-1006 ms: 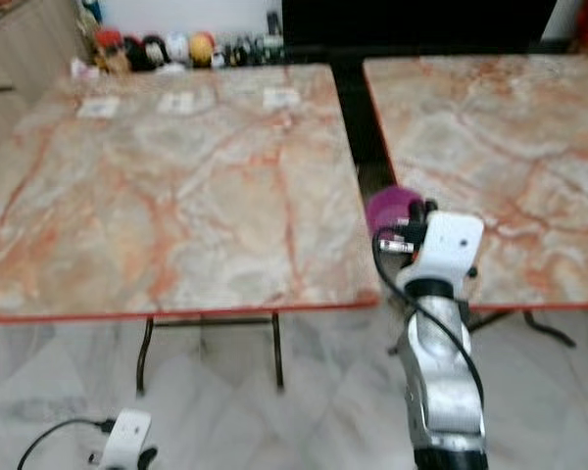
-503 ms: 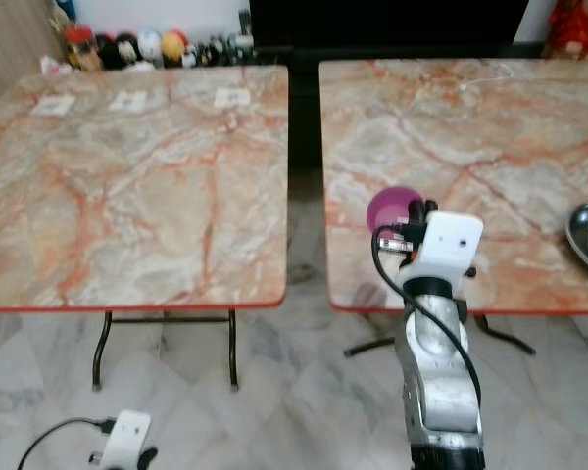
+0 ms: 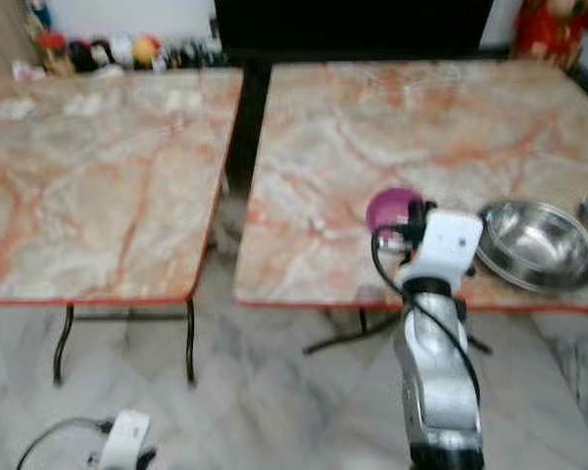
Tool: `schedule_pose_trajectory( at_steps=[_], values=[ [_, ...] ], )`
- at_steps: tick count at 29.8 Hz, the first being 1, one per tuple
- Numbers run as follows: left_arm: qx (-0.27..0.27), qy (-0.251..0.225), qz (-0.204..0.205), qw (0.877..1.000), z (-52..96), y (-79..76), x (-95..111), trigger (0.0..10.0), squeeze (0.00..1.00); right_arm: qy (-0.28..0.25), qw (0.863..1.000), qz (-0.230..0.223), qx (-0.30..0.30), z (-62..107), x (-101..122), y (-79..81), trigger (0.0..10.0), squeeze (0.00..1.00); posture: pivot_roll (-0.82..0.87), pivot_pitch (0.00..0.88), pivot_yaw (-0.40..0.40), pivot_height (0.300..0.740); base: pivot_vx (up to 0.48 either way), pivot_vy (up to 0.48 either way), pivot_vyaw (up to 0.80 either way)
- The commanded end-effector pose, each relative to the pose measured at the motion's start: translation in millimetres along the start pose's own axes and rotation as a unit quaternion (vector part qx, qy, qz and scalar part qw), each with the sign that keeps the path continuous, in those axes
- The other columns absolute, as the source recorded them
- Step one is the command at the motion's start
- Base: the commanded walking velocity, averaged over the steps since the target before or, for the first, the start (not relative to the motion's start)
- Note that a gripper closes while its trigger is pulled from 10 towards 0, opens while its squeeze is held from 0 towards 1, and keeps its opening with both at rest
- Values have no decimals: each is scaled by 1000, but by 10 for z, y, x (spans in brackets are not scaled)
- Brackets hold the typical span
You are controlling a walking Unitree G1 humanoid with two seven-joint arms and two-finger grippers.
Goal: Setting the table
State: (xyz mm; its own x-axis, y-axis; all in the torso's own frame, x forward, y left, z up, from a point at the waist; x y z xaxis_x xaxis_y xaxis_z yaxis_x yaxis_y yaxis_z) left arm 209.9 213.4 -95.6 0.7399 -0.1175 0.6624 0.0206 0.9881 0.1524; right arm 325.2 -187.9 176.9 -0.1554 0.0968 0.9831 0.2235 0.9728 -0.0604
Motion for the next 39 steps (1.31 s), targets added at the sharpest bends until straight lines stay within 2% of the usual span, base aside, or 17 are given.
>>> schedule_pose_trajectory(
  at_steps=[1, 8, 25, 30, 32, 34, 39],
  values=[
    [8, 15, 1, 1000, 27, 63, -102, 10000, 0, -15, 1000, -6, 4, -12, 82, 44, 10000, 0, -131, 65, 62, 740, 0, 0, 0],
    [2, 19, 4, 1000, 27, 55, -111, 10000, 0, -14, 1000, -8, 2, -17, 78, 51, 10000, 0, -129, 59, 62, 740, 74, 0, 0],
    [3, 19, 10, 1000, 24, 58, -104, 10000, 0, 3, 999, -21, -40, -60, 38, -77, 10000, 0, -125, 74, 60, 740, 344, 0, 0],
    [-7, 29, 7, 1000, 22, 43, -121, 10000, 0, 6, 999, -19, -48, -77, 40, -98, 10000, 0, -125, 75, 60, 740, 0, 0, 0],
    [-7, 28, 15, 999, 23, 40, -120, 10000, 0, 18, 997, -36, -68, -96, 5, -144, 10000, 0, -124, 77, 59, 740, 0, 0, 0],
    [-8, 29, 12, 999, 23, 39, -121, 10000, 0, 24, 996, -34, -74, -109, -9, -162, 10000, 0, -123, 77, 58, 740, 0, 0, 0],
    [-7, 29, 12, 999, 21, 40, -119, 10000, 0, 30, 997, -36, -66, -173, 1, -137, 10000, 0, -119, 82, 59, 740, 0, 0, 0]
  ],
)
Point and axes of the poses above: a point about 5 cm out from each wrist's last joint towards the gripper, its own z axis pointing back from the gripper into the wrist, its own x axis along the axis of the wrist's last joint, y = z × x, the point moved 3 cm from there along -z, pointing out of the wrist towards the gripper, and after that the axes turned 5 degrees about z, right-handed, at the moved point
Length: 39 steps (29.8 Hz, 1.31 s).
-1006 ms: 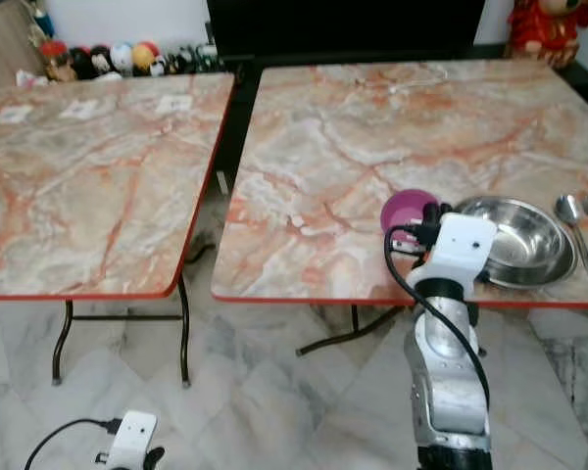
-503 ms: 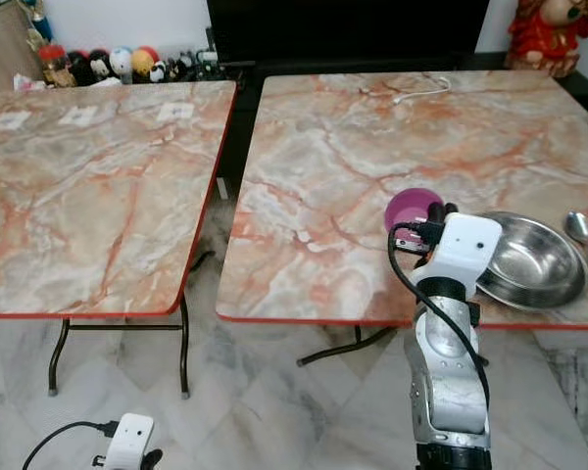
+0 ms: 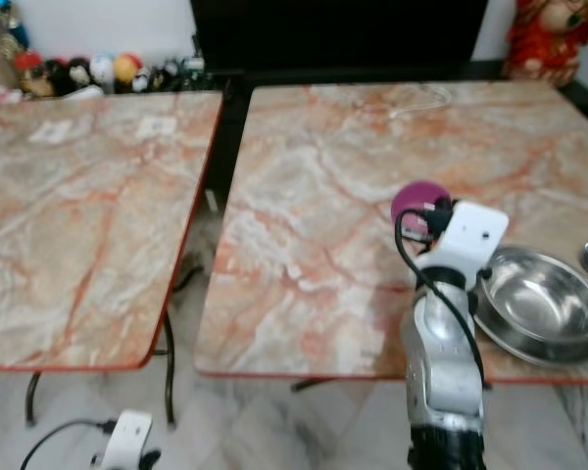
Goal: Setting the table
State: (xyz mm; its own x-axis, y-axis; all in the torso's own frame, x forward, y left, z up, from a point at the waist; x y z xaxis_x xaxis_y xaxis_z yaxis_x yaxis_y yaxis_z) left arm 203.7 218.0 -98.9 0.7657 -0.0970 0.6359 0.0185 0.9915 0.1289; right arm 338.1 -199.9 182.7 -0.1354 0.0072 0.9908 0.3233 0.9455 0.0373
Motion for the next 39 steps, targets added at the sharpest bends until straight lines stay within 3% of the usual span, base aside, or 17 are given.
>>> schedule_pose_trajectory(
  at_steps=[1, 4, 9, 12, 17, 25, 35, 39],
  values=[
    [1, 10, 4, 1000, 6, 2, -44, 10000, 0, 9, 1000, 7, -12, -50, -5, -43, 10000, 0, -121, 81, 61, 740, 0, 0, 0],
    [0, 10, 3, 1000, 5, 3, -41, 10000, 0, 32, 999, 5, -40, -129, -25, -69, 10000, 0, -125, 83, 63, 740, 0, 0, 0],
    [0, 11, 1, 1000, 5, 4, -42, 10000, 0, 72, 997, -6, -41, -249, -78, 50, 10000, 0, -124, 83, 66, 740, 0, 0, 0],
    [1, 11, 3, 1000, 5, 4, -41, 10000, 0, 122, 991, -46, -41, -295, -182, 158, 10000, 0, -119, 84, 64, 740, 0, 0, 0],
    [1, 11, 2, 1000, 5, 5, -41, 10000, 0, 148, 986, -59, -51, -345, -227, 183, 10000, 0, -117, 83, 64, 740, 0, 0, 0],
    [1, 10, 2, 1000, 5, 5, -38, 10000, 0, 152, 981, -63, -104, -448, -193, 65, 10000, 0, -116, 83, 63, 740, 0, 0, 0],
    [2, 10, 2, 1000, 4, 5, -38, 10000, 0, 158, 974, -66, -147, -424, -214, -84, 10000, 0, -119, 86, 64, 740, 0, 0, 0],
    [2, 10, 1, 1000, 5, 6, -38, 10000, 0, 160, 974, -66, -146, -423, -218, -73, 10000, 0, -120, 88, 63, 740, 0, 0, 0]
  ],
)
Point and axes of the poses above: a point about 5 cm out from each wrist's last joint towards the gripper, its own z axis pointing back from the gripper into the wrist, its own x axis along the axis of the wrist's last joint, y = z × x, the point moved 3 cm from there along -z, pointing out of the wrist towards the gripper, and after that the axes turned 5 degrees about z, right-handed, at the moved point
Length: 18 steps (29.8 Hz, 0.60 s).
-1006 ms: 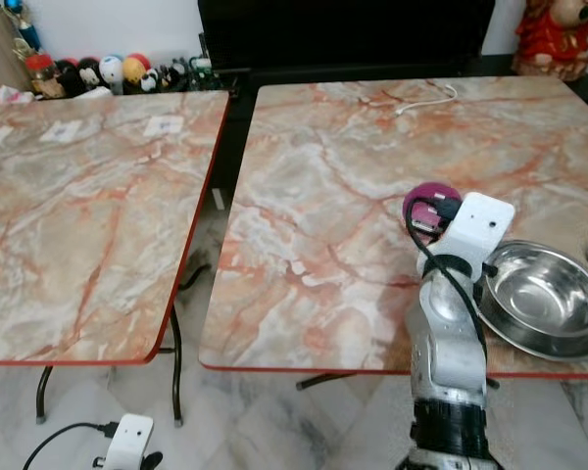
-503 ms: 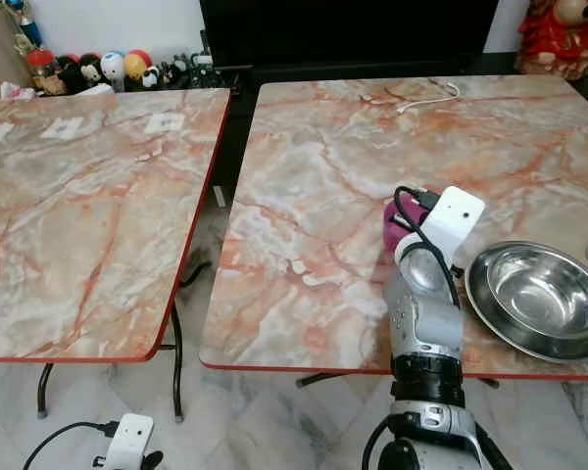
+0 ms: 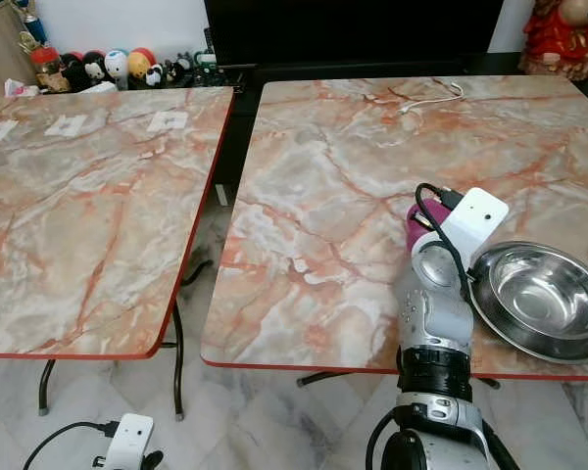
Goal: Setting the table
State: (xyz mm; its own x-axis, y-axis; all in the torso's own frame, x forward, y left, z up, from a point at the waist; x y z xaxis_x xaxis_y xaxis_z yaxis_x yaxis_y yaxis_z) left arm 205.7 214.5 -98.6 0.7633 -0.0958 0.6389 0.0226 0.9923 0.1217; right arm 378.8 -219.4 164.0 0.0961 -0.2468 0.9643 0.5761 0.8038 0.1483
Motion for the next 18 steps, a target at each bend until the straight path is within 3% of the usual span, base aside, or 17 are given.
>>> schedule_pose_trajectory(
  at_steps=[1, 10, 11, 15, 16, 18],
  values=[
    [6, 11, 1, 1000, 13, 39, -59, 10000, 0, 0, 1000, -5, -2, 3, 23, -7, 10000, 0, -118, 87, 63, 740, 0, 0, 0],
    [7, 11, 1, 1000, 15, 42, -63, 10000, 0, 8, 1000, -11, -21, -4, -18, -51, 10000, 0, -114, 89, 63, 740, 0, 0, 0],
    [7, 11, 1, 1000, 15, 42, -64, 10000, 0, 11, 1000, -15, -23, -5, -27, -61, 10000, 98, -114, 89, 63, 740, 0, 0, 0],
    [6, 11, 0, 1000, 16, 42, -64, 10000, 0, 11, 999, -17, -28, -4, -23, -74, 10000, 204, -115, 88, 63, 740, 0, 0, 0],
    [6, 11, 0, 1000, 16, 42, -64, 10000, 0, 11, 999, -17, -30, -4, -22, -76, 10000, 345, -115, 88, 63, 740, 0, 0, 0],
    [6, 11, 0, 1000, 15, 42, -64, 10000, 0, 11, 999, -17, -30, -4, -21, -76, 10000, 345, -115, 88, 63, 740, 0, 0, 0]
  ],
)
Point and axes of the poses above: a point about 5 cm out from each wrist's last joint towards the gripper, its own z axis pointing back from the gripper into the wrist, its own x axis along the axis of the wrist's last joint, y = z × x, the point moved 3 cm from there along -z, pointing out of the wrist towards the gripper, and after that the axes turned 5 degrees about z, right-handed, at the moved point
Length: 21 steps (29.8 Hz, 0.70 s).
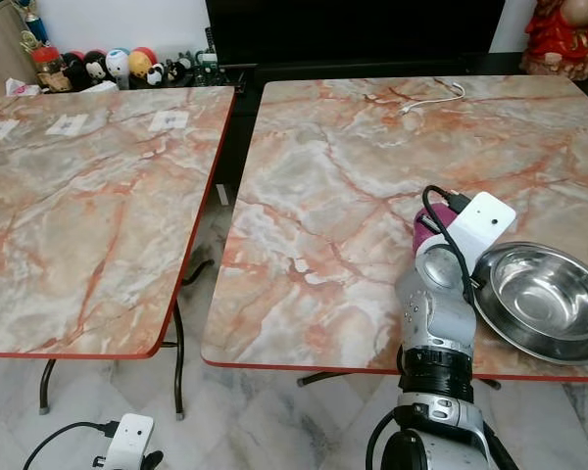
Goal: Setting the table
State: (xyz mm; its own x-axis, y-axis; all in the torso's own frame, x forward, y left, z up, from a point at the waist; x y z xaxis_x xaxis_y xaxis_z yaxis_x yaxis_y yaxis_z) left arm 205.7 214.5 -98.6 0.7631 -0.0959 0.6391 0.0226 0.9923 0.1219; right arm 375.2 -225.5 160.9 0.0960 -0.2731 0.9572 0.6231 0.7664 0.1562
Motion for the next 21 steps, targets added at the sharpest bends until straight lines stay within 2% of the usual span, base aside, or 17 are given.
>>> schedule_pose_trajectory(
  at_steps=[1, 5, 14, 15, 17, 18, 21],
  values=[
    [6, 11, 0, 1000, 16, 42, -65, 10000, 0, 3, 1000, -7, -2, 7, -6, -2, 10000, 349, -114, 87, 63, 740, 0, 0, 0],
    [6, 11, 0, 1000, 16, 42, -66, 10000, 0, 9, 1000, -9, -2, 8, -34, 3, 10000, 322, -112, 87, 62, 740, 0, 0, 0],
    [7, 11, -1, 1000, 15, 43, -63, 10000, 0, 11, 1000, -14, -7, 6, -40, -8, 10000, 353, -111, 85, 63, 740, 0, 0, 0],
    [7, 11, -1, 1000, 15, 44, -63, 10000, 0, 12, 1000, -16, -9, 7, -42, -11, 10000, 588, -111, 85, 64, 740, 0, 0, 0],
    [7, 11, -1, 1000, 15, 43, -63, 10000, 0, 12, 1000, -18, -12, 7, -44, -16, 10000, 596, -112, 85, 64, 740, 0, 0, 0],
    [7, 11, -1, 1000, 15, 43, -64, 10000, 0, 12, 1000, -19, -13, 7, -44, -19, 10000, 714, -111, 85, 64, 740, 0, 0, 0],
    [7, 11, -2, 1000, 16, 43, -66, 10000, 0, 13, 1000, -19, -13, 10, -44, -12, 10000, 702, -111, 84, 64, 740, 0, 0, 0]
  ],
)
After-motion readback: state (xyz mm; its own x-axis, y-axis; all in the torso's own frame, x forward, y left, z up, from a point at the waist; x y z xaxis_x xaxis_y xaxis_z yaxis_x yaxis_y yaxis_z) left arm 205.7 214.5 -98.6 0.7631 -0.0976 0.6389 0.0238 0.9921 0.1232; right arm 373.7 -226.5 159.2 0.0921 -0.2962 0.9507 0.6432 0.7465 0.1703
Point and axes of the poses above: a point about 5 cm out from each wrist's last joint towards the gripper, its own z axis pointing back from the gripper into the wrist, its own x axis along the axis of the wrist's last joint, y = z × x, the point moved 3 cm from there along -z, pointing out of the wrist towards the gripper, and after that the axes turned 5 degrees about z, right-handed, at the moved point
